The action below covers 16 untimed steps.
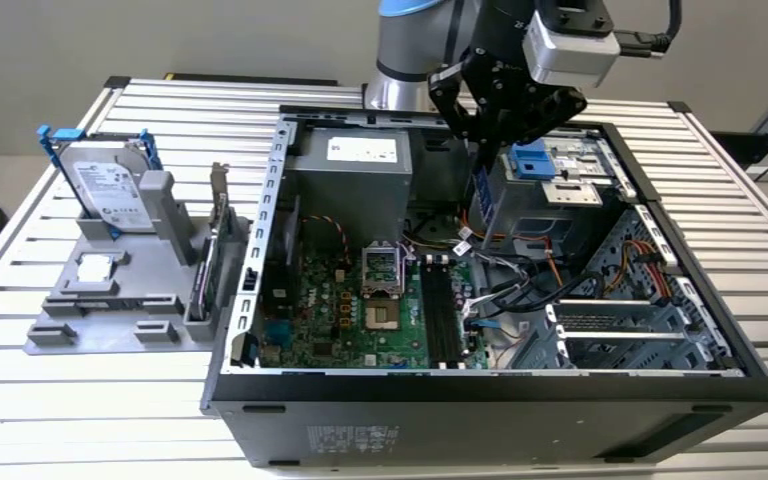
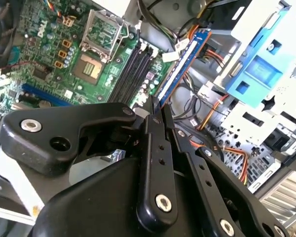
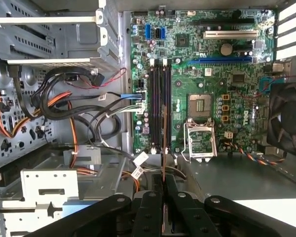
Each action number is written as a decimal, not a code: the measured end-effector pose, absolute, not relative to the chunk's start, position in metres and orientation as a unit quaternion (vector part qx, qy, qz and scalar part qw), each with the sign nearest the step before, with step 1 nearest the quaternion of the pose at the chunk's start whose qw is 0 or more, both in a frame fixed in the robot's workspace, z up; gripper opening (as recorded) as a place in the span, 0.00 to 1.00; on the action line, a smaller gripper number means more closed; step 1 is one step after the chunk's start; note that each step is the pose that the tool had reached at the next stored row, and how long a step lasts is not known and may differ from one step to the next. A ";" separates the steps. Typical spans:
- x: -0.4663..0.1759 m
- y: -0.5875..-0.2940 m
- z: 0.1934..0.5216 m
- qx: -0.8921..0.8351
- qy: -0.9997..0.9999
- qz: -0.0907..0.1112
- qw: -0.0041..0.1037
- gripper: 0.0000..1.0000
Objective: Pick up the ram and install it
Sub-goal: 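Insert the ram into the slot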
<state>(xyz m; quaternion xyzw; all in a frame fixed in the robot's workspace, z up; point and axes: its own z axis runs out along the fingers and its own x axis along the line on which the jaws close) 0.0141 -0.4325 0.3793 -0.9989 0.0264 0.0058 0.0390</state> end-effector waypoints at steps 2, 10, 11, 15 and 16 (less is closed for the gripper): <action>0.014 -0.433 0.379 -0.999 0.027 0.006 0.039 0.00; 0.014 -0.433 0.377 -0.999 0.027 0.006 0.039 0.00; 0.014 -0.433 0.376 -0.999 0.027 0.006 0.039 0.00; 0.014 -0.433 0.374 -0.999 0.027 0.006 0.039 0.00; 0.014 -0.433 0.374 -0.999 0.027 0.006 0.039 0.00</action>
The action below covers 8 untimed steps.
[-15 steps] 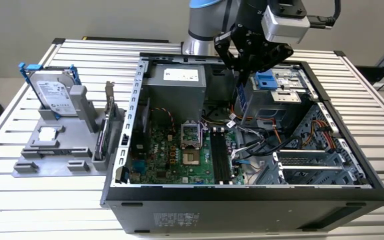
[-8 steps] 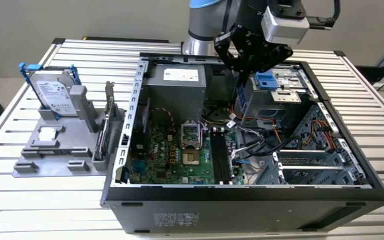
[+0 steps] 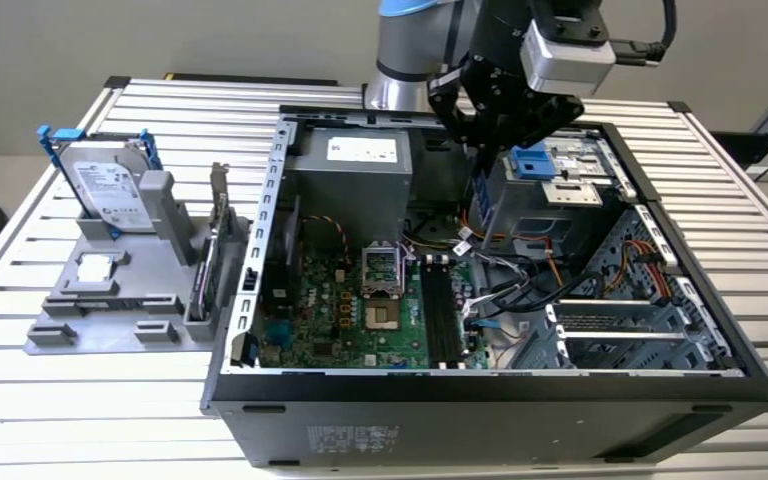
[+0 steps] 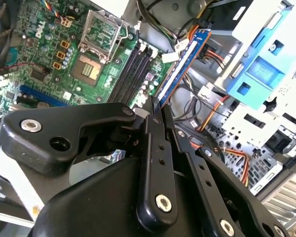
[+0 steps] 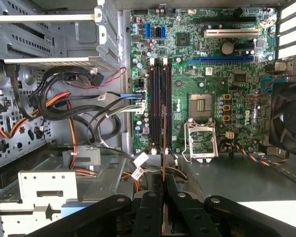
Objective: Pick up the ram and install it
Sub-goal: 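Insert the ram into the slot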
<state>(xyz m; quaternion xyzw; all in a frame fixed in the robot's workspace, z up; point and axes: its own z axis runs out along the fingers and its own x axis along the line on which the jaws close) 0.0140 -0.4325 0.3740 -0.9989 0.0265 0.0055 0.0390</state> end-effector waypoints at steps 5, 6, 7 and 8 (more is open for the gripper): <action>0.014 -0.433 0.371 -0.999 0.026 0.005 0.039 0.00; 0.014 -0.433 0.370 -0.999 0.026 0.005 0.039 0.00; 0.014 -0.433 0.369 -0.999 0.026 0.005 0.039 0.00; 0.014 -0.433 0.369 -0.999 0.026 0.005 0.039 0.00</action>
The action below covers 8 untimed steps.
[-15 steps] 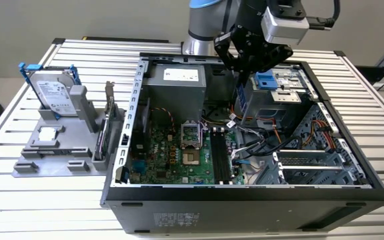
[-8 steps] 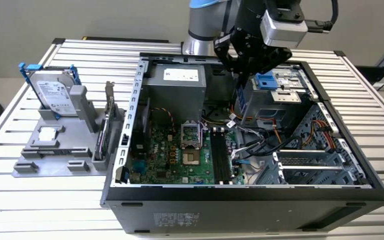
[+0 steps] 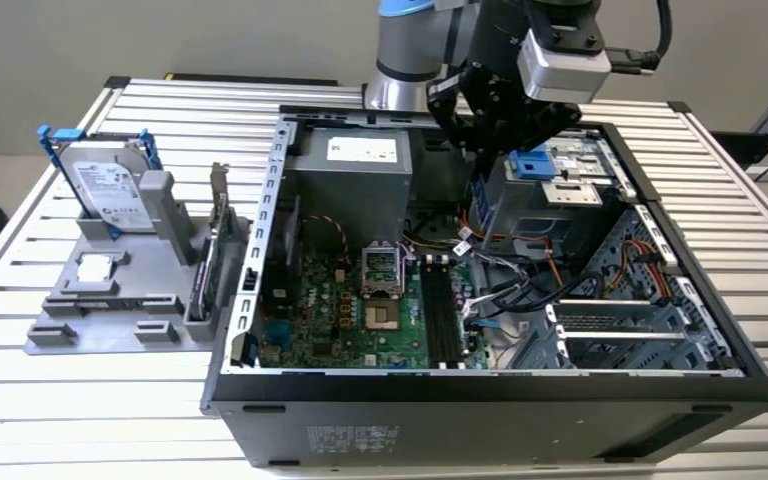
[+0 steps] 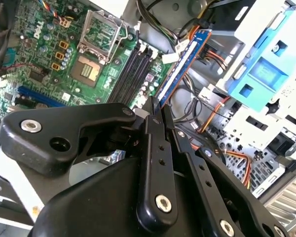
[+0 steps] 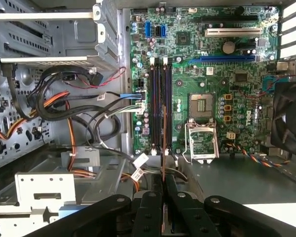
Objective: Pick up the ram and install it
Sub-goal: 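Insert the ram into the slot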
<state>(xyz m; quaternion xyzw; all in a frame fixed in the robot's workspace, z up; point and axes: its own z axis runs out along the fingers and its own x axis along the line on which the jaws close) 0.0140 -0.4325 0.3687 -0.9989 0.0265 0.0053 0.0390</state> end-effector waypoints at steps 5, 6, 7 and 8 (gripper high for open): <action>0.014 -0.433 0.364 -0.999 0.026 0.005 0.039 0.00; 0.014 -0.433 0.364 -0.999 0.027 0.005 0.039 0.00; 0.014 -0.433 0.363 -0.999 0.026 0.005 0.039 0.00; 0.014 -0.433 0.363 -0.999 0.026 0.005 0.039 0.00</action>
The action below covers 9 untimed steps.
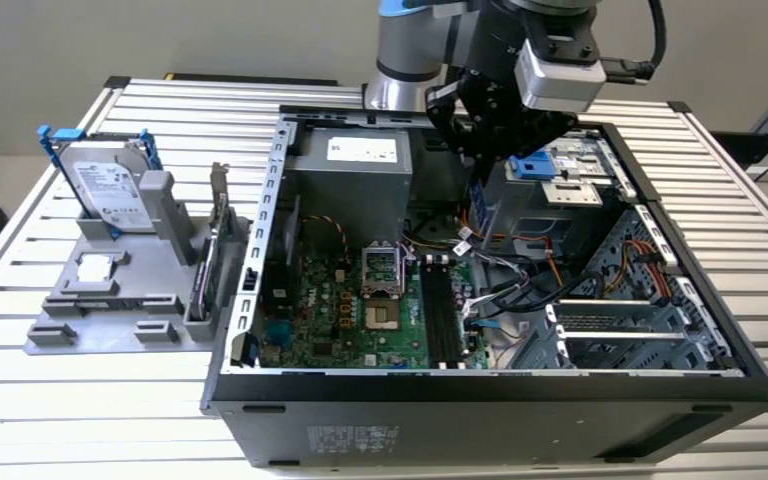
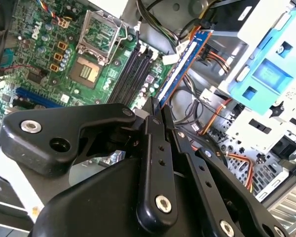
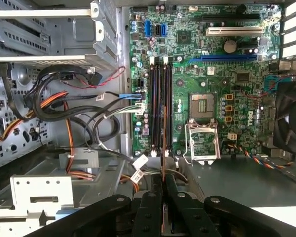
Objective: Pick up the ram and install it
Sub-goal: 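Insert the ram into the slot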
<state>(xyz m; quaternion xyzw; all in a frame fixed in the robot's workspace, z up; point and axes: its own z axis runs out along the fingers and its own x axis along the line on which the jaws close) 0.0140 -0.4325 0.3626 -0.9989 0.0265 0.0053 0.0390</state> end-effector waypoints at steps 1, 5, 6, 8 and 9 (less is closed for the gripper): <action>0.014 -0.433 0.362 -0.999 0.026 0.005 0.039 0.00; 0.014 -0.433 0.360 -0.999 0.026 0.005 0.039 0.00; 0.014 -0.433 0.359 -0.999 0.027 0.005 0.039 0.00; 0.014 -0.433 0.358 -0.999 0.027 0.005 0.039 0.00; 0.014 -0.433 0.357 -0.999 0.027 0.005 0.039 0.00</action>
